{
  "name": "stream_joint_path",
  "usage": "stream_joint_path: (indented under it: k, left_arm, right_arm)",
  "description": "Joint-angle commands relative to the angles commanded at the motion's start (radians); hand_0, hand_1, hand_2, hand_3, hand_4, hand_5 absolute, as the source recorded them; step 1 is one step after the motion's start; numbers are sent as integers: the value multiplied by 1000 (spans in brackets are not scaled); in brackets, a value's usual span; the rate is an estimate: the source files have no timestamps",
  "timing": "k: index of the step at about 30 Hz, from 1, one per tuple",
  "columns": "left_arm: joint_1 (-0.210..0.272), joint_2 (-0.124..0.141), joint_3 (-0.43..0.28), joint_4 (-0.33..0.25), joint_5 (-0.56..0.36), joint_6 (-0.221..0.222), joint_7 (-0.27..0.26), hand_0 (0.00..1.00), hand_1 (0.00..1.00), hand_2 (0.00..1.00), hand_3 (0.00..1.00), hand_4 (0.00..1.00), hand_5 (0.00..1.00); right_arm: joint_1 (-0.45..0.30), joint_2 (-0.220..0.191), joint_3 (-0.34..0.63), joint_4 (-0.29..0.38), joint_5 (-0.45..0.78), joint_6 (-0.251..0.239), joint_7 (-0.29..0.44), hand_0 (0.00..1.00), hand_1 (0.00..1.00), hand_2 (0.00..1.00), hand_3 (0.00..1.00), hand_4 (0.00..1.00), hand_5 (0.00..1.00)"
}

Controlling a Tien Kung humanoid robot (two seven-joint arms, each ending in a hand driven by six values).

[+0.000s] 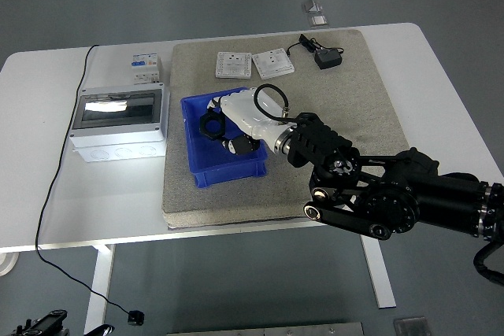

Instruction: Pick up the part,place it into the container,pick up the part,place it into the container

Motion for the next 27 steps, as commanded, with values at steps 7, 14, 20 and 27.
stream_joint_path:
  k: [7,14,20,27]
  left_arm:
    - [1,1,20,3,-39,-1,7,696,684,698,714,780,799]
    - [-5,-3,11,3,-40,-13,39,701,692,712,732,776,801]
    - [-7,-4,28,4,-61,-12,37,702,692,715,733,776,805]
    - [-8,-10,58,8,-90,-11,22,702,691,715,731,776,799]
  right_arm:
    - [-11,-1,16,-10,22,49,-19,521,770,908,942,755,442]
    - [-25,-14,44,3,23,118,-54,766,998,998,998,922,634]
    - [-52,-33,100,18,17,88,-34,998,998,998,998,886,601]
    - [-184,-132,264,105,102,-46,70,998,998,998,998,903,633]
